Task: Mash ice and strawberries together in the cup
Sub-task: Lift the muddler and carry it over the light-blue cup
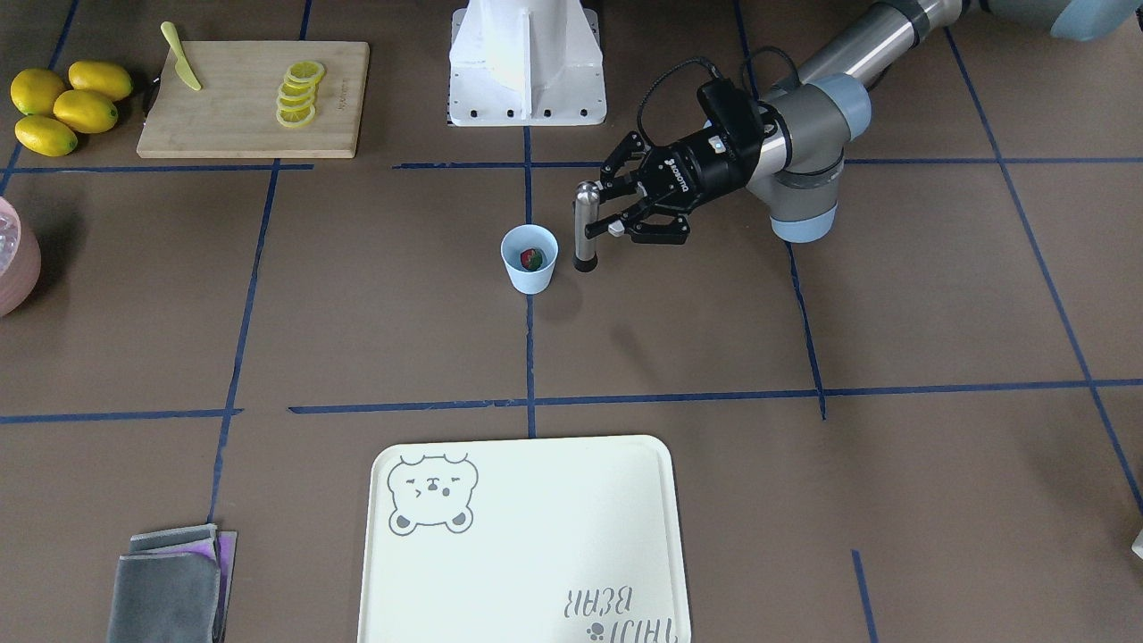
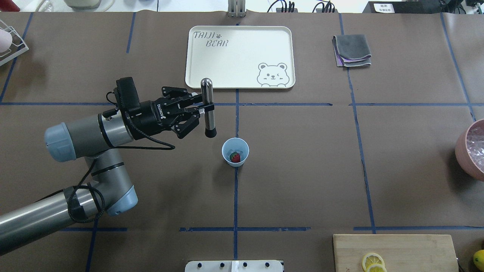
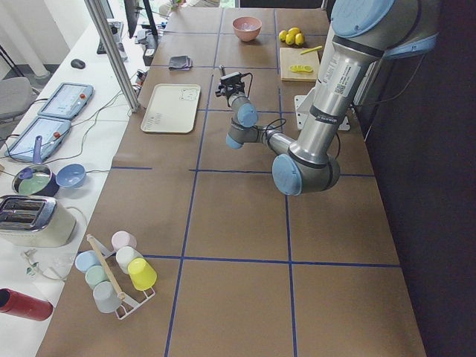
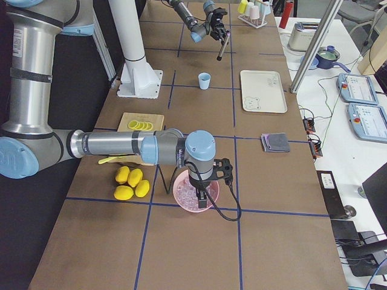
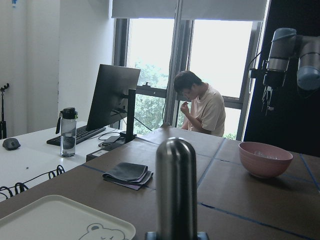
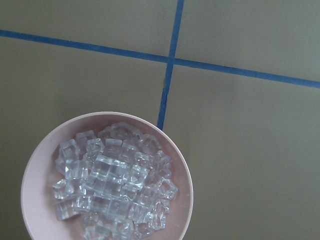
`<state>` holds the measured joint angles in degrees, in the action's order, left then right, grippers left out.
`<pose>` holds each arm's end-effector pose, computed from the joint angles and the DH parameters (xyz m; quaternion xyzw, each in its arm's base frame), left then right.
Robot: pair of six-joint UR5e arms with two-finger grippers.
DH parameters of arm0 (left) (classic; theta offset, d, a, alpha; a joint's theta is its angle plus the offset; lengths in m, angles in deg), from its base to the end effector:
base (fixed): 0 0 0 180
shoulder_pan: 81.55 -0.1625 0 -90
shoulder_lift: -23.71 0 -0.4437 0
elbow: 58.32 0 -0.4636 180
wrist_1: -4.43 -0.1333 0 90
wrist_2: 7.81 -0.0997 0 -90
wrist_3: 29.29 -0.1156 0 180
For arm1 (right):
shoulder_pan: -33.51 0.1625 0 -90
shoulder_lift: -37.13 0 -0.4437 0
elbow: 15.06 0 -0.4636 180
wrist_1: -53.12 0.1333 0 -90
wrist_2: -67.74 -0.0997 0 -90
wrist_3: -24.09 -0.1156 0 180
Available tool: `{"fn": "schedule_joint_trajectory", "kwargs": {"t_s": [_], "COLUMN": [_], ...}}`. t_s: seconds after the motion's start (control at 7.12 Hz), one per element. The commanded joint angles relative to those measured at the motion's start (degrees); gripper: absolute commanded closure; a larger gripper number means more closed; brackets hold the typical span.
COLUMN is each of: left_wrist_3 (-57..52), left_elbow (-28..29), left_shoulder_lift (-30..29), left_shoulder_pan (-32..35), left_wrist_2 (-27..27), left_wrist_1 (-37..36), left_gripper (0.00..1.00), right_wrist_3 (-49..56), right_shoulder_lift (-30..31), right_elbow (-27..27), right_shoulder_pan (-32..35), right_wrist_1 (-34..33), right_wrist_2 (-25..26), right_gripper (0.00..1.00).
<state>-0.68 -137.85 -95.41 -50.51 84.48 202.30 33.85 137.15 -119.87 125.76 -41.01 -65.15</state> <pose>0.5237 -0.4654 0.2530 0.6384 0.6243 0.1350 0.4295 0.0736 -0.4829 0.6443 0.0436 -0.3630 -0.0631 0.9286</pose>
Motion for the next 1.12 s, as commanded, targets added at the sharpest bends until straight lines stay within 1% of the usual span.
{"fn": "schedule_joint_trajectory", "kwargs": {"t_s": [0.0, 0.28, 0.7, 0.98], "left_wrist_3": [-0.39, -0.49, -0.57, -0.57], "left_elbow": [-0.1, 0.96, 3.93, 7.1], "left_shoulder_lift": [-1.12, -2.08, -3.66, -4.19], "left_shoulder_pan": [-2.1, -5.88, -6.86, -8.44], "left_wrist_2": [-3.24, -6.76, -7.74, -11.06], "left_wrist_1": [-0.12, -0.47, -0.56, -0.29], "left_gripper": [1.0, 1.0, 1.0, 1.0], "right_wrist_3": [-0.01, -0.01, -0.09, -0.09], "right_shoulder_lift": [0.17, 0.08, 0.17, 0.17], "right_elbow": [-0.66, -0.67, -0.58, -0.58], "right_shoulder_pan": [0.12, 0.13, 0.04, 0.12], "right_wrist_1": [0.0, 0.0, 0.0, -0.09], "right_wrist_2": [0.0, 0.0, 0.0, 0.0], "right_gripper": [0.0, 0.0, 0.0, 0.0]}}
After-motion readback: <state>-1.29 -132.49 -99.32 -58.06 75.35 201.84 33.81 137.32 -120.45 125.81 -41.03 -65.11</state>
